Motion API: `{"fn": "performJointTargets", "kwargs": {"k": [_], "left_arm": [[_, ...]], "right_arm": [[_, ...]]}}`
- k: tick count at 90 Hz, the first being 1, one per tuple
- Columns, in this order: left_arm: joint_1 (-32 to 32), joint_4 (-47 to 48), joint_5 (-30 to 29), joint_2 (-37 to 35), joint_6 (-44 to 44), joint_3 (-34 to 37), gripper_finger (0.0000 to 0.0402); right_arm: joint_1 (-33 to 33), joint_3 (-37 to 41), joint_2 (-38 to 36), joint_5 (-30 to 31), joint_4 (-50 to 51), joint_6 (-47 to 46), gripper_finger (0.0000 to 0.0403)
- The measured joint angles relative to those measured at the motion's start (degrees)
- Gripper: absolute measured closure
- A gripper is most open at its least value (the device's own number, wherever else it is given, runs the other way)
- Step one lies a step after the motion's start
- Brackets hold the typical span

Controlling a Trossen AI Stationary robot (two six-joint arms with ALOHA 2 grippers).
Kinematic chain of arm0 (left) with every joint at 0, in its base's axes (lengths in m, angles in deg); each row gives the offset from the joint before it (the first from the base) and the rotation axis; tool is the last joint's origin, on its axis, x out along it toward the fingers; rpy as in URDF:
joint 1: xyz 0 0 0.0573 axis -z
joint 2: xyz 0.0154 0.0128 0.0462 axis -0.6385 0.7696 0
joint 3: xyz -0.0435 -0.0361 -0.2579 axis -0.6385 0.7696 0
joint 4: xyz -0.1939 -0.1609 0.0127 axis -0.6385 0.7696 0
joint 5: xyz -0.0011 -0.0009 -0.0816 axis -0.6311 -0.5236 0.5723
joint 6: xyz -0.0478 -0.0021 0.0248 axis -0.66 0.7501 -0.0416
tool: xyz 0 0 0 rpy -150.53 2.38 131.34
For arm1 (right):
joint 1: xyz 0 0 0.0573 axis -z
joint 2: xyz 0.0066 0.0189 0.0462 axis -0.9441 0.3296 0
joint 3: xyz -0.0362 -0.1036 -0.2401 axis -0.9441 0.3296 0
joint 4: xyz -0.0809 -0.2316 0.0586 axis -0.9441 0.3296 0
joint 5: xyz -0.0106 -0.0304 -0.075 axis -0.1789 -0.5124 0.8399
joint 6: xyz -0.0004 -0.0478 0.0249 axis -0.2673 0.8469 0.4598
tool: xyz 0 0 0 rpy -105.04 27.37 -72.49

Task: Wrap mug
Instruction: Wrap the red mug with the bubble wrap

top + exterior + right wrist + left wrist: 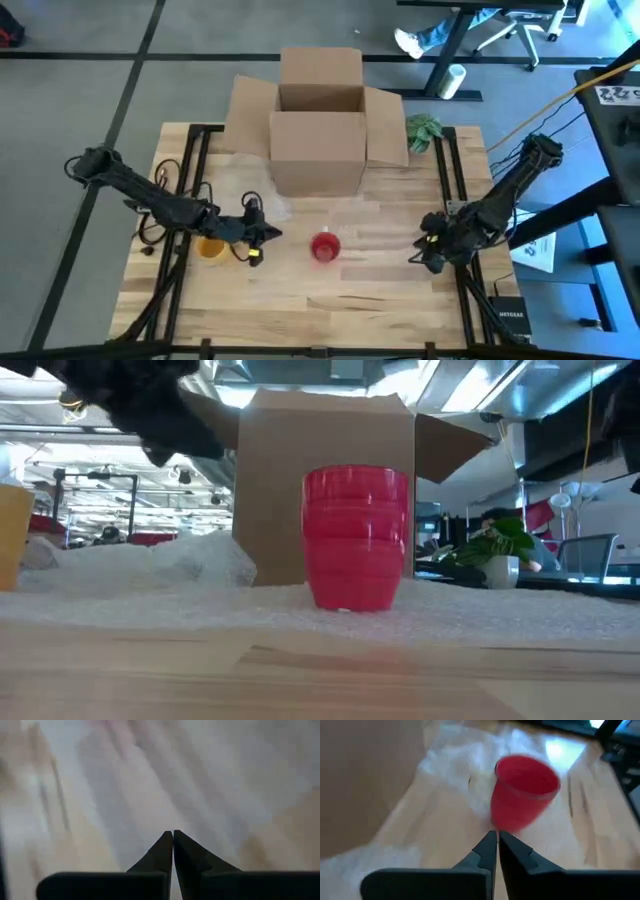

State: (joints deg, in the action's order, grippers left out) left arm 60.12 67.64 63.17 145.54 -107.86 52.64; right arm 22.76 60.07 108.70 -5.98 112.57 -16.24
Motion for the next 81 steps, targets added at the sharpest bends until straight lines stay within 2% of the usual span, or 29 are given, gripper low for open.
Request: {"fn": "performJointTargets", "kwargs": {"k": [8,22,55,81], "left_arm": [[-1.82,-1.78,2.36,2.66,0.52,0.00,0.0402],[-3.94,-2.85,2.96,5.41,0.42,0.00,0.0402],[-4.97,-3.04,4.48,5.96,2.84,0.00,0.0402],[-0.96,-2.74,2.34,5.98,5.19,0.00,0.0402]], "right_arm": [[-0.03,0.00,-0.95,4.30,5.99,-0.06,0.0403],[0.01,0.17,-2.48,5.01,7.63,0.24,0.0394],[0.01,5.48,-2.12,5.16,-4.03,-7.19,0.0295],[0.01,8.50,3.04,2.02,-9.68,-15.17,0.0284]]}}
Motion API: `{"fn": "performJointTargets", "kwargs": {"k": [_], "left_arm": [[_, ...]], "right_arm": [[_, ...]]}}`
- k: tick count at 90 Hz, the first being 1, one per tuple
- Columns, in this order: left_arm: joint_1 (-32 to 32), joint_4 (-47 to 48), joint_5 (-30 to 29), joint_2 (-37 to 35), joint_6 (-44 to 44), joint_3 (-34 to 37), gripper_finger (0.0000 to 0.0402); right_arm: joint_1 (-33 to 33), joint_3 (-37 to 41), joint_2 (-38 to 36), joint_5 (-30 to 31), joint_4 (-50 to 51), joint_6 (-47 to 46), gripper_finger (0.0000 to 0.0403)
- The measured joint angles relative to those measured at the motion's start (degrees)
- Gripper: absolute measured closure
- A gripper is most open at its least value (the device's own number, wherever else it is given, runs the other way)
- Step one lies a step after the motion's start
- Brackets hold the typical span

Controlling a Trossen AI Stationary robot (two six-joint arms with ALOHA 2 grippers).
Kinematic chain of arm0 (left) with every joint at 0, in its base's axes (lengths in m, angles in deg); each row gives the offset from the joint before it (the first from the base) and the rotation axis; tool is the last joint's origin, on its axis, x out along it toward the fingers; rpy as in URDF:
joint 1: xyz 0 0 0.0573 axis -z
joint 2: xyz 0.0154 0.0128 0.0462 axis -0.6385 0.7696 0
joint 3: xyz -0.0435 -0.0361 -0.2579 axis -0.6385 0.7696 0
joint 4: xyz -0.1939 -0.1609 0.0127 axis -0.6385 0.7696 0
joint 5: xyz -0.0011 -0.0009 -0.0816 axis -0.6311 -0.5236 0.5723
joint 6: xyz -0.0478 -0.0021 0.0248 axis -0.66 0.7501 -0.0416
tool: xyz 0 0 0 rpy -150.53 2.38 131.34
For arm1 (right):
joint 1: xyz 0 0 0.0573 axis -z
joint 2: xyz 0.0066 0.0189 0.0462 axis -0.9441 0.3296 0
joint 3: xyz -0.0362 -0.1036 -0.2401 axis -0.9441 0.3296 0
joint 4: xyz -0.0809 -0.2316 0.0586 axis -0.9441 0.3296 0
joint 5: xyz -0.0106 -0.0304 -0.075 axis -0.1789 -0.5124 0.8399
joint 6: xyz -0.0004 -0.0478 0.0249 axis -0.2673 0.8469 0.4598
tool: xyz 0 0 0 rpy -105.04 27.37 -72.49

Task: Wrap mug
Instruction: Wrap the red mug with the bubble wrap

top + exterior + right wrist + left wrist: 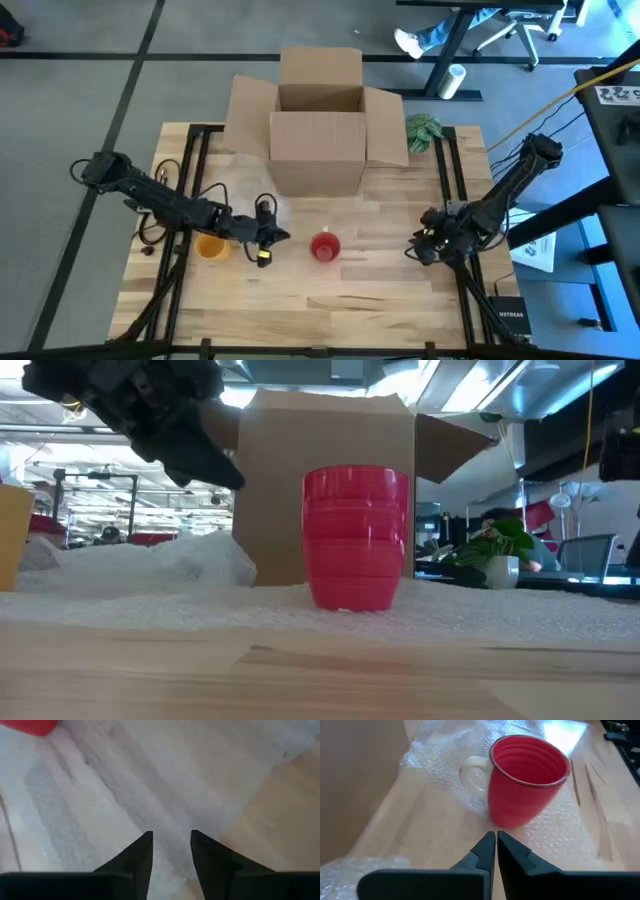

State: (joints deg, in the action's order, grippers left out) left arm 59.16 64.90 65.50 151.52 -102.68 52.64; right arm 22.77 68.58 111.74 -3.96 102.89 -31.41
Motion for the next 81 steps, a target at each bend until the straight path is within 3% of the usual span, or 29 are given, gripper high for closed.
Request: {"fn": "performJointTargets", "kwargs": {"k": [17,47,54,65,81], "left_arm": [[0.79,0.41,-1.48,0.00,-0.68,0.00,0.0402],[-0.61,0.35,-1.57,0.00,0.59,0.00,0.0402],[-1.26,0.26,-1.58,0.00,0.77,0.00,0.0402],[-1.82,0.19,-1.60,0.00,1.18,0.00,0.0402],[-1.76,0.20,-1.59,0.00,1.86,0.00,0.0402]], "right_arm": [[0.00,0.00,5.91,-5.18,-3.29,-1.17,0.0284],[0.00,-0.55,20.25,-5.85,-11.88,-4.46,0.0287],[0.00,-0.93,22.59,-4.09,-15.04,-4.36,0.0310],[0.55,-3.38,23.67,0.07,-16.00,0.75,0.0387],[4.25,-6.56,23.54,5.85,-16.76,8.30,0.0400]]}}
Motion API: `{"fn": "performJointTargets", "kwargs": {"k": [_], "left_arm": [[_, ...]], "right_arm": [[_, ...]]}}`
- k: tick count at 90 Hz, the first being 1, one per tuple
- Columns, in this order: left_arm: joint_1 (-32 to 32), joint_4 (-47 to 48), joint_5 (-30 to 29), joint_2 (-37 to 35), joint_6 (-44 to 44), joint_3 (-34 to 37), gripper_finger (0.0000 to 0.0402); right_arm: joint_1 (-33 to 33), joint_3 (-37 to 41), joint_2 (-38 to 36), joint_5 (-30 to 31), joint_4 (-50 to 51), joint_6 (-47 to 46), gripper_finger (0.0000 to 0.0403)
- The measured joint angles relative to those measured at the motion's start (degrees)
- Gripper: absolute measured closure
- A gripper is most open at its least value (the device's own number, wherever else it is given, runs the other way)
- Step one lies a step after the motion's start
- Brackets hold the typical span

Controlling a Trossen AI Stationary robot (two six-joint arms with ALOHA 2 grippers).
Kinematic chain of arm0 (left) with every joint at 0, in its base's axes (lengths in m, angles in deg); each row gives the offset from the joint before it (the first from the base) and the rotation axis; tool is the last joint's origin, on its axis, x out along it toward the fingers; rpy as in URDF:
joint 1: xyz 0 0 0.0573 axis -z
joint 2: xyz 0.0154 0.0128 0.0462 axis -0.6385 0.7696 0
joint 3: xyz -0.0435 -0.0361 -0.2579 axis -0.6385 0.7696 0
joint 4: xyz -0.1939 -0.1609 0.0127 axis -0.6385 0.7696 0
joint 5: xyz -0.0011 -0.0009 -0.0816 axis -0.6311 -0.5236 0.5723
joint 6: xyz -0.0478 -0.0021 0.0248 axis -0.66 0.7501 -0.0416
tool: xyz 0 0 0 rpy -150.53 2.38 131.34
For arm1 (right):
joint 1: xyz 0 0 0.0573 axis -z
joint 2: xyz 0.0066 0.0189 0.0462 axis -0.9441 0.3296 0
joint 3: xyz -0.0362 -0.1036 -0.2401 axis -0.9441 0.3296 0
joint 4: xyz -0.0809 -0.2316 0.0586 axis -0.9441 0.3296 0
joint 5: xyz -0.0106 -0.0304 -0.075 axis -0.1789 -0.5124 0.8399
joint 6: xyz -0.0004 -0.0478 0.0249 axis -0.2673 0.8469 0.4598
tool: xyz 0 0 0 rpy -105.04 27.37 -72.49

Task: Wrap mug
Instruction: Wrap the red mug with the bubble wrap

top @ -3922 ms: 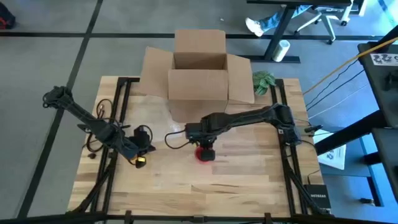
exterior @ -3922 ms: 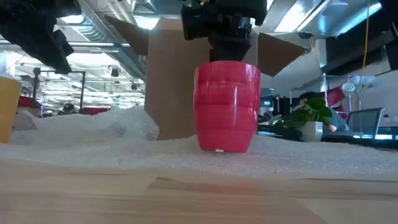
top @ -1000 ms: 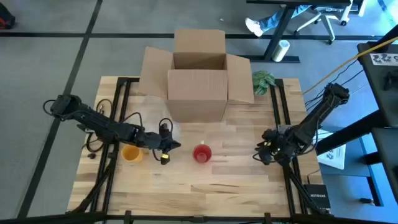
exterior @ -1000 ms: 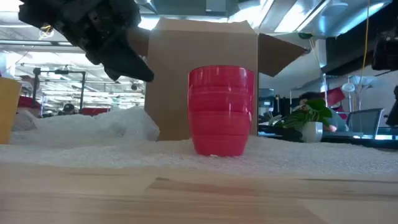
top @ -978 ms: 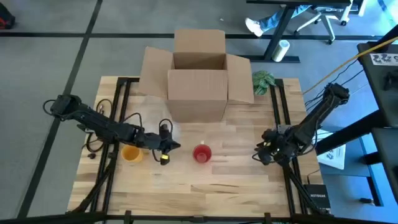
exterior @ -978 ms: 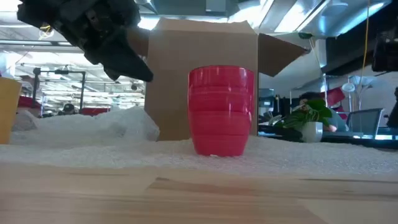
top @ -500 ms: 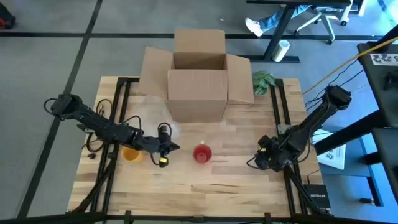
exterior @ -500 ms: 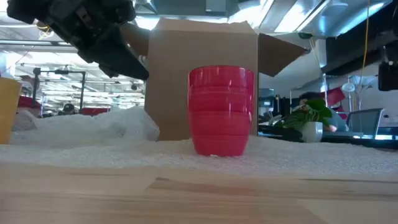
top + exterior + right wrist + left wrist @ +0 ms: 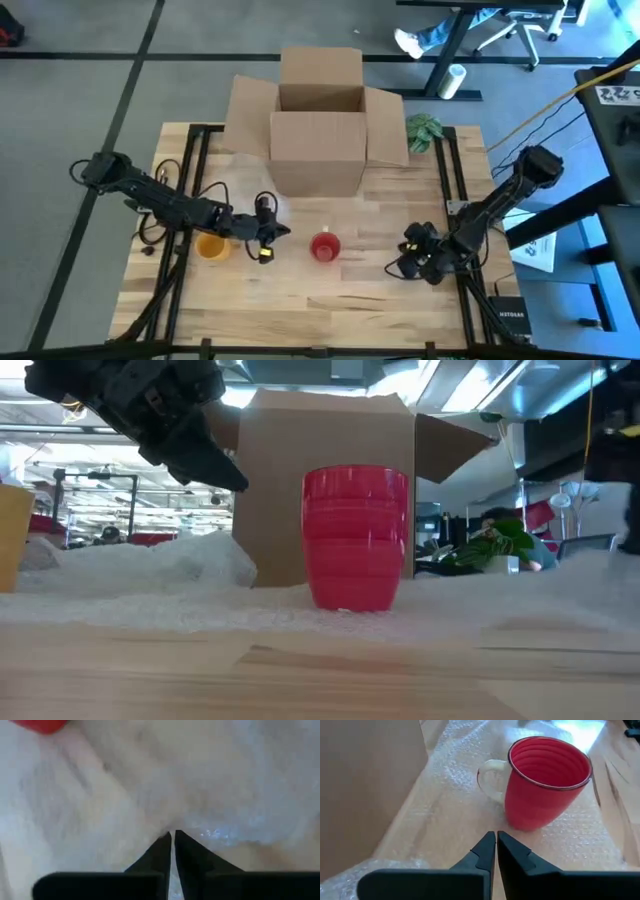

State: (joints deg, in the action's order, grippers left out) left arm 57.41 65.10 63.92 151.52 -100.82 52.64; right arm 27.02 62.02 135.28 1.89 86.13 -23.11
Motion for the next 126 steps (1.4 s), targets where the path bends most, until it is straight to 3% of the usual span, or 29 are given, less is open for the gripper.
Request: {"fn": "performJointTargets", "kwargs": {"k": [13,29,41,65,78,96,110,126], "left_arm": [[0.69,-0.04,0.00,0.00,0.02,0.00,0.0402],[0.67,-0.09,0.04,0.00,0.37,0.00,0.0402],[0.59,-0.17,0.03,0.00,0.51,0.00,0.0402],[1.08,-0.13,0.04,0.00,0.27,0.00,0.0402],[1.10,0.06,0.04,0.00,0.49,0.00,0.0402],[1.09,0.31,0.06,0.00,0.70,0.00,0.0402],[1.11,2.07,0.07,0.00,-0.09,0.00,0.0402],[2.18,3.68,0.05,0.00,-1.60,0.00,0.0402]], "right_arm": [[4.06,-1.71,-0.10,4.85,-8.29,11.75,0.0402],[10.52,-3.76,-0.18,3.19,-24.94,31.52,0.0402],[16.21,-5.70,-0.20,-4.04,-34.20,42.84,0.0402],[27.40,-12.16,5.41,-21.59,-35.30,49.87,0.0403],[31.20,-19.38,13.97,-31.81,-34.02,52.78,0.0403],[33.64,-33.67,23.59,-39.94,-23.55,58.34,0.0403],[34.55,-44.77,29.56,-44.59,-10.05,61.51,0.0403],[34.81,-53.76,32.78,-46.87,-2.23,66.12,0.0401]]}}
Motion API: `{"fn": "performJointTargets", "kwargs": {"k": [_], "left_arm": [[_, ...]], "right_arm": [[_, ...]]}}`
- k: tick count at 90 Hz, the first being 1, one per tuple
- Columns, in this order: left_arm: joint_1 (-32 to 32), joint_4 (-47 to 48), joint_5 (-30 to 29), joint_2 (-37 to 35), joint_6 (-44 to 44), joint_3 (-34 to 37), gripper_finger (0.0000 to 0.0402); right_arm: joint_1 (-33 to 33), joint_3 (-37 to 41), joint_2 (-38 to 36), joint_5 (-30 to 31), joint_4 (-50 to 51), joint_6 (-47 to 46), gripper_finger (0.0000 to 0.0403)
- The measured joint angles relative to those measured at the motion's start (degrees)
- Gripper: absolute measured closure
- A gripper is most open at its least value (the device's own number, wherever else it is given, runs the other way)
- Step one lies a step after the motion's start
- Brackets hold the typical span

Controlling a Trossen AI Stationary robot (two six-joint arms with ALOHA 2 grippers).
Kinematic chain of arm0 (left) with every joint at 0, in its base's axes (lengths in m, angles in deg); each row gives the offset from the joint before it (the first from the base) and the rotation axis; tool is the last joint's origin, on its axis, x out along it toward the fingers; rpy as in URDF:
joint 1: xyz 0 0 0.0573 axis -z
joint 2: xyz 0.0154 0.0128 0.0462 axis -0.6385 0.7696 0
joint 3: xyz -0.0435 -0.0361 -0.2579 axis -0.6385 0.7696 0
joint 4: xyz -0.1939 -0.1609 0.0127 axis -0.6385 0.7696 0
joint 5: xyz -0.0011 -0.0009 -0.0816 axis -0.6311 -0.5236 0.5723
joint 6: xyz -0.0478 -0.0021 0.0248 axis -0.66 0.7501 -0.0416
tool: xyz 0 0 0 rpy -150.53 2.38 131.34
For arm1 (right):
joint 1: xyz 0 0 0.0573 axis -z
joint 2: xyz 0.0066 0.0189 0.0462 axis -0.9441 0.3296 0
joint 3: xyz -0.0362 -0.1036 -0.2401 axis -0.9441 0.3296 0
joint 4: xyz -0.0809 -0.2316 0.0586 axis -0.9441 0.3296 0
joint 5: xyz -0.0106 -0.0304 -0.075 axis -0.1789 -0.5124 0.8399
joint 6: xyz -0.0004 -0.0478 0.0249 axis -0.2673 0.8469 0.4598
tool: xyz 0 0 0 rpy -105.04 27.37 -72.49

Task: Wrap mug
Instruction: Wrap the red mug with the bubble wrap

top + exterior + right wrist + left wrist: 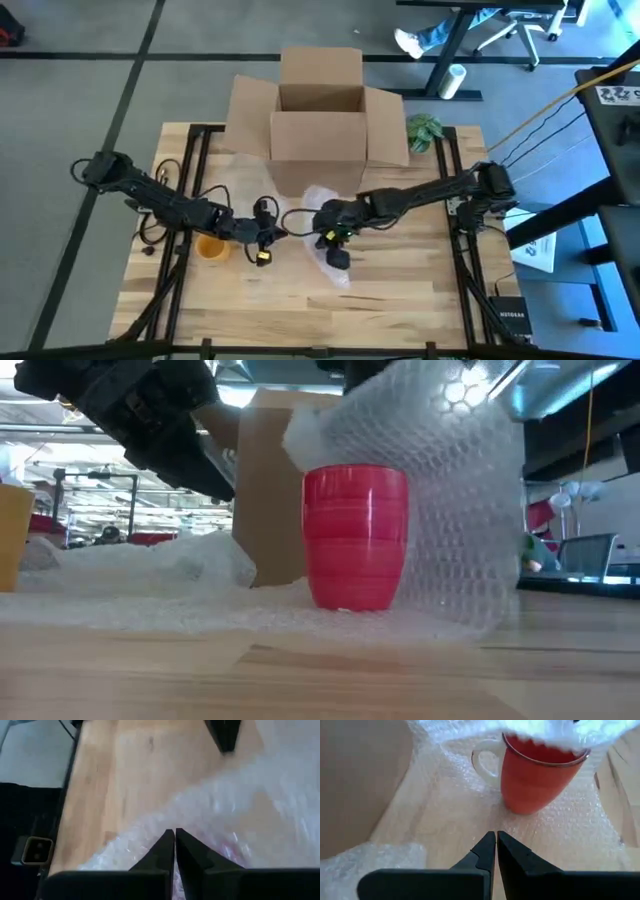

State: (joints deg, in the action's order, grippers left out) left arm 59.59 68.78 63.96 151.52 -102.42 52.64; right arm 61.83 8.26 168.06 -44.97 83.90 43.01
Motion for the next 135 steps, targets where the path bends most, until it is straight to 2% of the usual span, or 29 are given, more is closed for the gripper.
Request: {"fn": "performJointTargets", "kwargs": {"k": [12,32,45,63,86,94,109,135], "left_arm": [[1.26,0.61,0.04,-0.02,-0.36,-0.02,0.0402],[2.83,0.95,0.02,-0.04,-1.47,-0.02,0.0402],[3.16,0.97,0.02,-0.04,-1.60,-0.02,0.0402],[3.16,0.95,-0.02,-0.04,-1.21,-0.02,0.0402],[3.16,1.11,-0.02,-0.04,-1.22,-0.02,0.0402],[3.36,1.31,-0.02,-0.04,-1.29,-0.02,0.0402],[4.72,4.02,-0.89,-0.74,-5.59,-0.02,0.0402],[14.05,10.33,-12.34,-1.14,-17.51,-0.02,0.0402]], "right_arm": [[0.00,-4.46,1.28,-3.16,1.06,2.39,0.0382],[-0.02,-7.93,2.04,-3.29,5.18,3.82,0.0331],[-0.02,-11.20,1.40,-3.29,12.36,5.75,0.0318],[-0.02,-17.29,1.25,-2.92,21.88,6.58,0.0332],[-0.04,-19.48,1.81,5.23,36.04,7.00,0.0397],[-0.04,-19.46,3.88,5.10,36.16,6.11,0.0395],[-0.04,-19.39,9.04,1.12,34.03,6.83,0.0401],[-0.04,-19.39,15.15,-2.35,32.34,7.23,0.0402]]}}
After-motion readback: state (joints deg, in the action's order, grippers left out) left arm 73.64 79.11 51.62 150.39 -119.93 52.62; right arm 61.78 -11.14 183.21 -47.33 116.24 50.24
